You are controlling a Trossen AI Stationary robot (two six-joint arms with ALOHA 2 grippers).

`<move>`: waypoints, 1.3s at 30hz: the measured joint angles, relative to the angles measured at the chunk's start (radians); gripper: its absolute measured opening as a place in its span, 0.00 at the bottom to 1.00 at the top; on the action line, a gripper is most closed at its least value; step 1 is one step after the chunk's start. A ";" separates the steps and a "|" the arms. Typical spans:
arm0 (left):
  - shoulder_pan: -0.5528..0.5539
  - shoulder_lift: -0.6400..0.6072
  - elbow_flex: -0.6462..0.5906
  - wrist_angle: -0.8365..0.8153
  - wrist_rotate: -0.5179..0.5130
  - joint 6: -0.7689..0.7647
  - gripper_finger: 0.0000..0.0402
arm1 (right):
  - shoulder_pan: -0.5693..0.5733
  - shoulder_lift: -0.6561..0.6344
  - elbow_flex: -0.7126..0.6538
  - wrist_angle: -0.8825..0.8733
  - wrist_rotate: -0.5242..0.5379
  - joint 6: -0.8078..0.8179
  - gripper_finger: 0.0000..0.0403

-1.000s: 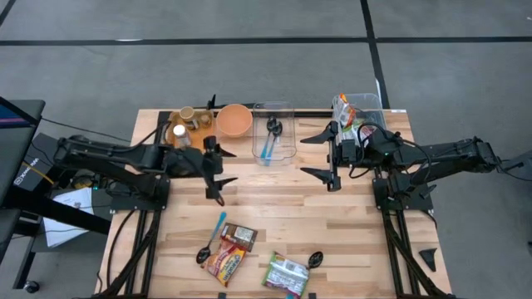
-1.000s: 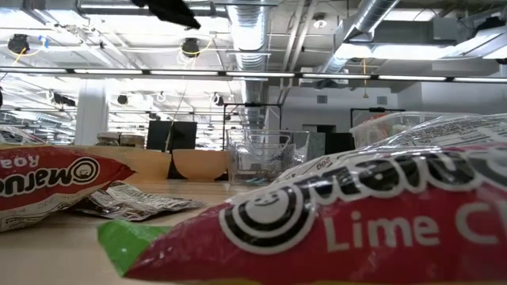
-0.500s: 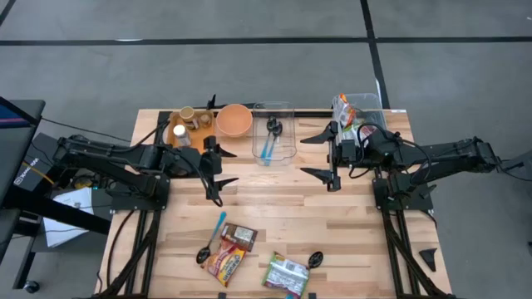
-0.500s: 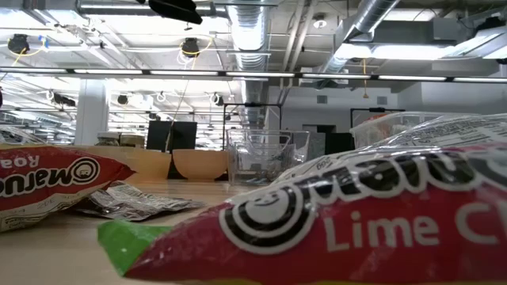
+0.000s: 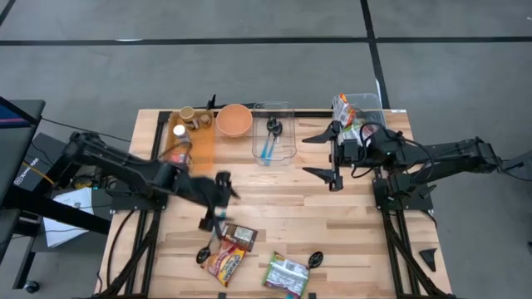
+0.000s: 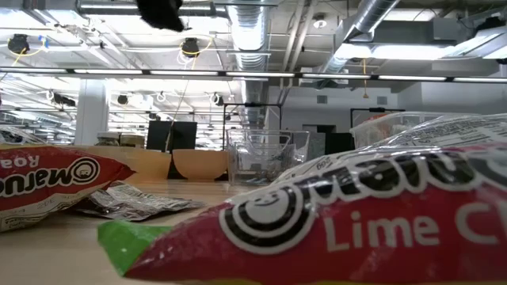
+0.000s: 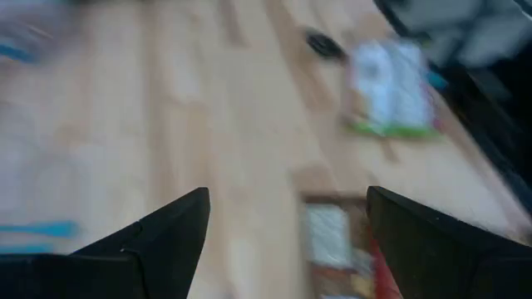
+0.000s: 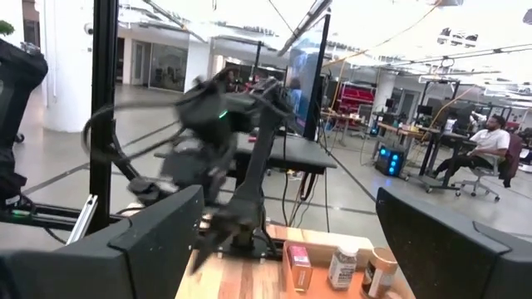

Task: Pick & Place Food Item
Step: Put the red noodle pack into the transparent bin

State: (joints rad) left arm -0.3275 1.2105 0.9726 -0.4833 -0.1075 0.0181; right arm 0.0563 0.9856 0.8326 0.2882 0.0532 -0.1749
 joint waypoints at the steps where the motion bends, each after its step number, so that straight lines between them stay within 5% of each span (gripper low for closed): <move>1: -0.019 0.016 0.000 -0.016 0.009 -0.020 0.79 | 0.000 -0.008 0.000 -0.011 0.000 0.000 0.88; 14: -0.197 0.211 0.000 -0.171 0.065 -0.258 0.75 | 0.023 -0.053 0.000 -0.070 -0.001 0.018 0.88; 39: -0.221 0.514 0.000 -0.047 0.187 -0.126 0.45 | 0.022 -0.053 0.000 -0.076 -0.003 0.018 0.88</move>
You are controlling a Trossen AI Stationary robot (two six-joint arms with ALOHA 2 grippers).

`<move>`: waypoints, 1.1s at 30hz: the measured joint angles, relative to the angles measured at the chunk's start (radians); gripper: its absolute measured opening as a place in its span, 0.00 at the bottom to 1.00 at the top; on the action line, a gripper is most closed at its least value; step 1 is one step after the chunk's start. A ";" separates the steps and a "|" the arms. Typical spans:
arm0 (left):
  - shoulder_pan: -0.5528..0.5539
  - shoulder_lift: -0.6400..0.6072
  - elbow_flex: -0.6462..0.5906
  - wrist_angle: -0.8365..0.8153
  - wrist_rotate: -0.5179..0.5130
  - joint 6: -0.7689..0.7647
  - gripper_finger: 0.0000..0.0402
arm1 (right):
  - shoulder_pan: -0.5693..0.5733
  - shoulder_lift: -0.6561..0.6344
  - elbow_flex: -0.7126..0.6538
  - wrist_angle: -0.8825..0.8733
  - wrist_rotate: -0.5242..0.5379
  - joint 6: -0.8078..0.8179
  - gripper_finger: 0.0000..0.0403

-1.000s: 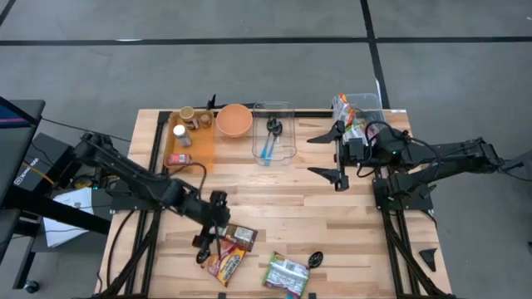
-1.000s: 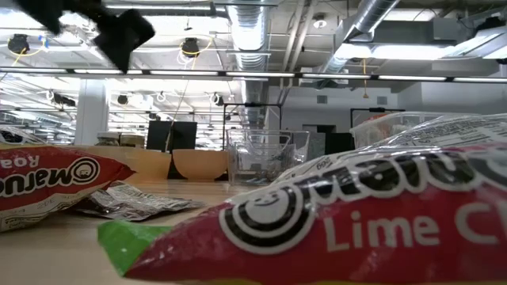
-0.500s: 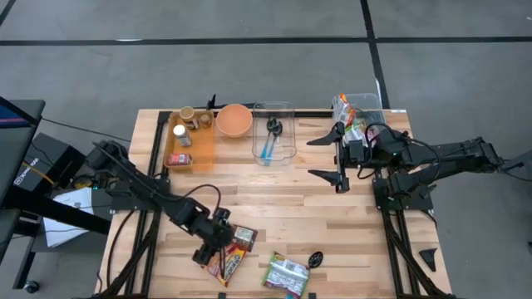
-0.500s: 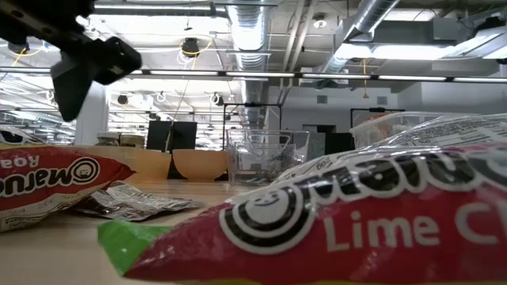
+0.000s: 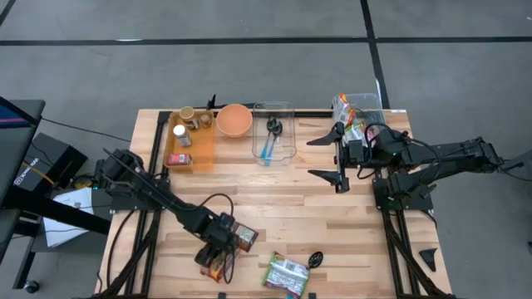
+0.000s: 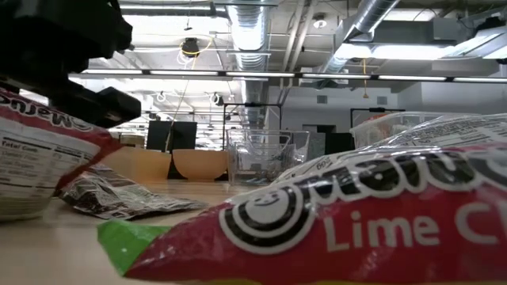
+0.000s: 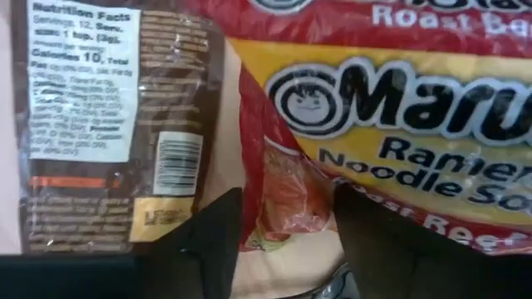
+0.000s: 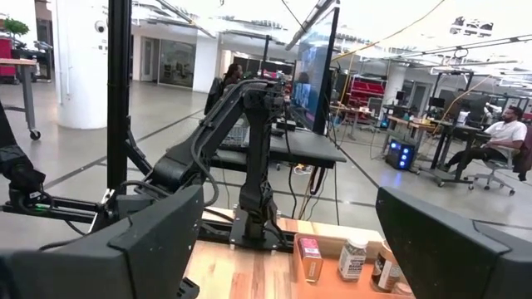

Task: Pick & Place Food Item
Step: Put the red noodle pack into the transparent bin

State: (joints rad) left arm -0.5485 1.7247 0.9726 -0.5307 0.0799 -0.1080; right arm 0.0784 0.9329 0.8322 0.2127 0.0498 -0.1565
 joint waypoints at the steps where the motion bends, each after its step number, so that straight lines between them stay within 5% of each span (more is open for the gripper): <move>1: 0.000 0.000 0.000 -0.001 0.000 0.000 0.42 | 0.000 0.000 0.000 0.000 0.000 0.000 0.88; 10: 0.022 -0.056 0.000 0.000 0.000 -0.003 0.03 | 0.000 0.000 0.000 0.000 0.000 0.000 0.88; 22: 0.038 -0.232 0.000 0.078 -0.048 0.052 0.00 | 0.000 0.000 0.000 -0.005 0.000 0.000 0.88; 33: 0.074 -0.332 0.000 0.111 -0.346 0.240 0.00 | -0.012 0.000 -0.001 -0.009 0.001 0.021 0.88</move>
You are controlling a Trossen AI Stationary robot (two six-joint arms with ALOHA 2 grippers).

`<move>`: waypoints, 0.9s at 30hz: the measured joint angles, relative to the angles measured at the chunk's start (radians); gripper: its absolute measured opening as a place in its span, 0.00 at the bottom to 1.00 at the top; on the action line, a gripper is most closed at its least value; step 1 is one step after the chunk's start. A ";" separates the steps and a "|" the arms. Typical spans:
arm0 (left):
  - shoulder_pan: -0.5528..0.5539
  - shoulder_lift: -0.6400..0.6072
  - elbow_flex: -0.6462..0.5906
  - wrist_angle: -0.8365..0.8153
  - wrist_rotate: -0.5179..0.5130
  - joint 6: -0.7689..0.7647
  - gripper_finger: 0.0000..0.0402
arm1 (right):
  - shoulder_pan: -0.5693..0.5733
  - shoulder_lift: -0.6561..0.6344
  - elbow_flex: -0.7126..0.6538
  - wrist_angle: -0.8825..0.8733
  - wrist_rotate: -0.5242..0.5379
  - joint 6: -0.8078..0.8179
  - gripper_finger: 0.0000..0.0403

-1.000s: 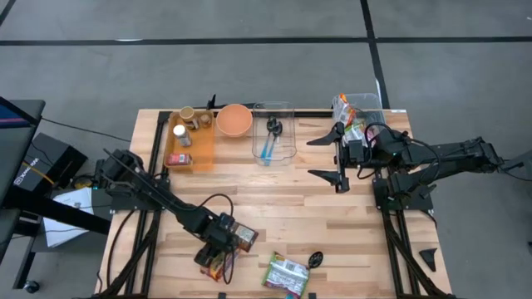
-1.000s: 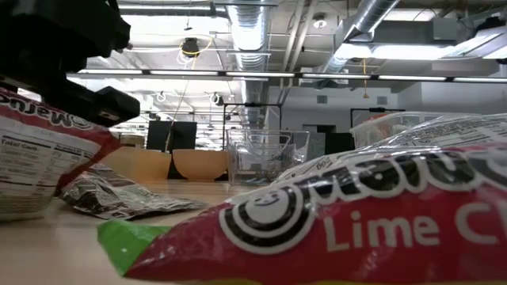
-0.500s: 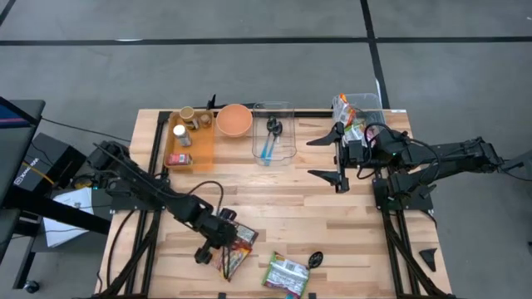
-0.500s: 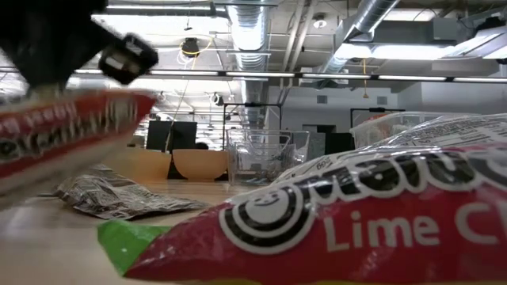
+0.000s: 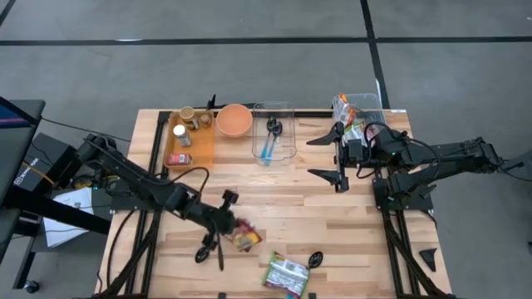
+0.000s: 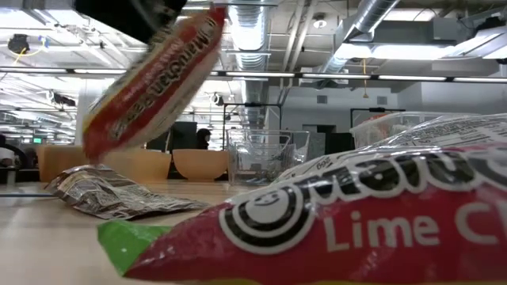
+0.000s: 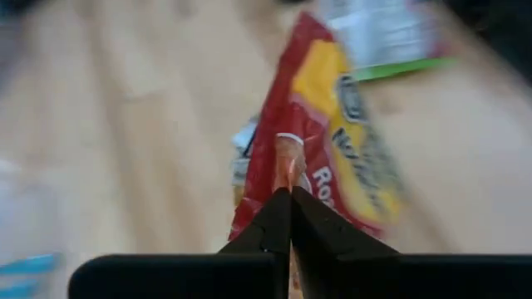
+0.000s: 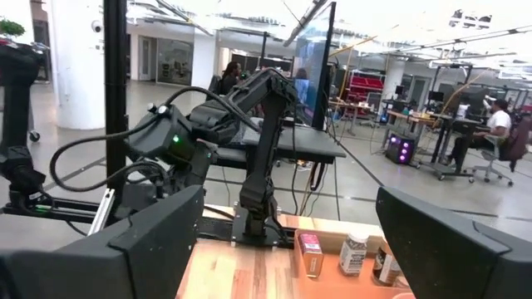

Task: Pick & Place Food Item
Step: Put the red noodle pack into the transparent bin

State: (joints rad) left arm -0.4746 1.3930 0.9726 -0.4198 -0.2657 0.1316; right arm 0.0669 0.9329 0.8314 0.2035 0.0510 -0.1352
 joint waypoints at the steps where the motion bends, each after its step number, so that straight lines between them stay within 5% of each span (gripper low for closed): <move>1: 0.015 0.000 0.000 0.007 -0.039 0.030 0.00 | -0.004 0.000 0.000 -0.002 0.000 0.004 0.88; 7: 0.134 0.000 0.000 0.221 -0.334 0.293 0.00 | -0.036 0.000 0.000 -0.007 0.002 0.031 0.88; 12: 0.251 0.000 0.000 0.511 -0.364 0.519 0.00 | -0.071 0.000 0.000 -0.028 0.002 0.046 0.88; 20: 0.365 0.079 0.000 0.791 -0.383 0.571 0.00 | -0.132 0.002 0.000 -0.131 0.003 0.050 0.88; 27: 0.367 0.246 0.000 1.139 -0.631 0.765 0.00 | -0.136 0.003 0.000 -0.131 0.003 0.035 0.88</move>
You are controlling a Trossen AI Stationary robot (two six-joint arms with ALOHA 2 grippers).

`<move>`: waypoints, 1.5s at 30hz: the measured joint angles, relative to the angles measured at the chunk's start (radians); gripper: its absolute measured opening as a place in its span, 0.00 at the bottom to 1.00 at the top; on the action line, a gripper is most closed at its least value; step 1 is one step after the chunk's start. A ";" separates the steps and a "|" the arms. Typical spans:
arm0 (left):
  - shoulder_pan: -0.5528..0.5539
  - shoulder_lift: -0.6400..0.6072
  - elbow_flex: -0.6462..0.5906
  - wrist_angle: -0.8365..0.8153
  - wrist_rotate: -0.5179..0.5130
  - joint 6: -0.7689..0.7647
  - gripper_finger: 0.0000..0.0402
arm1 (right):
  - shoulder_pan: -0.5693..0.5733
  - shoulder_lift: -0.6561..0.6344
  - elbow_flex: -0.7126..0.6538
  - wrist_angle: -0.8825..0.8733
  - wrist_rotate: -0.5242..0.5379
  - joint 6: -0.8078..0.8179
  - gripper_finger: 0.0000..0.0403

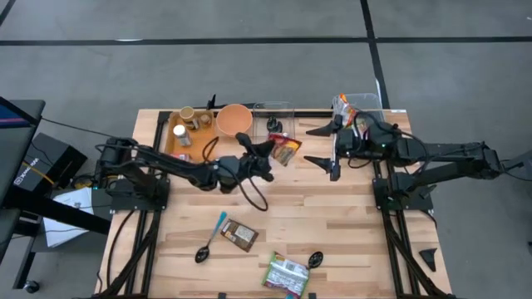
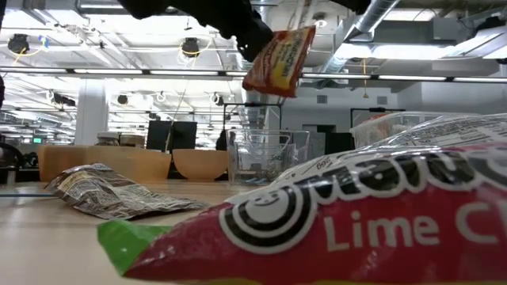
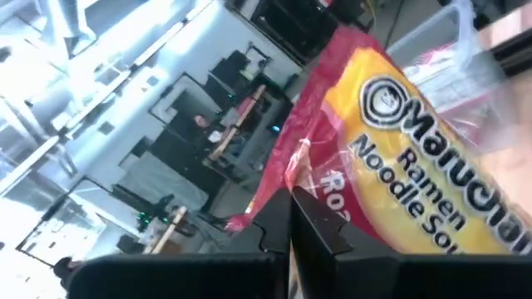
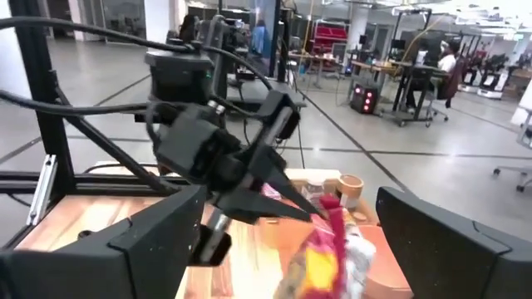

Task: Pick & Place Food Item
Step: Put the red noodle pack into the transparent bin

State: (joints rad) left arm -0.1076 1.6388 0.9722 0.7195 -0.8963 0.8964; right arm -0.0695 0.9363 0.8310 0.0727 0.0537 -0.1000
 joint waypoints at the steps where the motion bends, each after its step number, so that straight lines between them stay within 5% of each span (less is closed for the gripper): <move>1: -0.004 0.009 0.000 0.021 -0.004 0.015 0.00 | 0.004 0.000 0.000 0.000 0.001 -0.009 0.88; 12: -0.100 -0.017 -0.002 0.078 -0.034 0.072 0.00 | 0.047 0.041 0.003 0.014 0.162 -0.057 0.88; 35: -0.121 -0.018 -0.004 0.108 -0.107 0.155 0.00 | 0.052 0.328 0.179 -0.081 0.131 0.060 0.87; 45: -0.121 -0.018 -0.004 0.108 -0.106 0.154 0.00 | 0.047 0.325 0.187 -0.123 0.131 0.093 0.68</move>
State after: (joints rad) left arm -0.2287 1.6207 0.9684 0.8272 -1.0020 1.0508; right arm -0.0223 1.2610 1.0180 -0.0499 0.1844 -0.0067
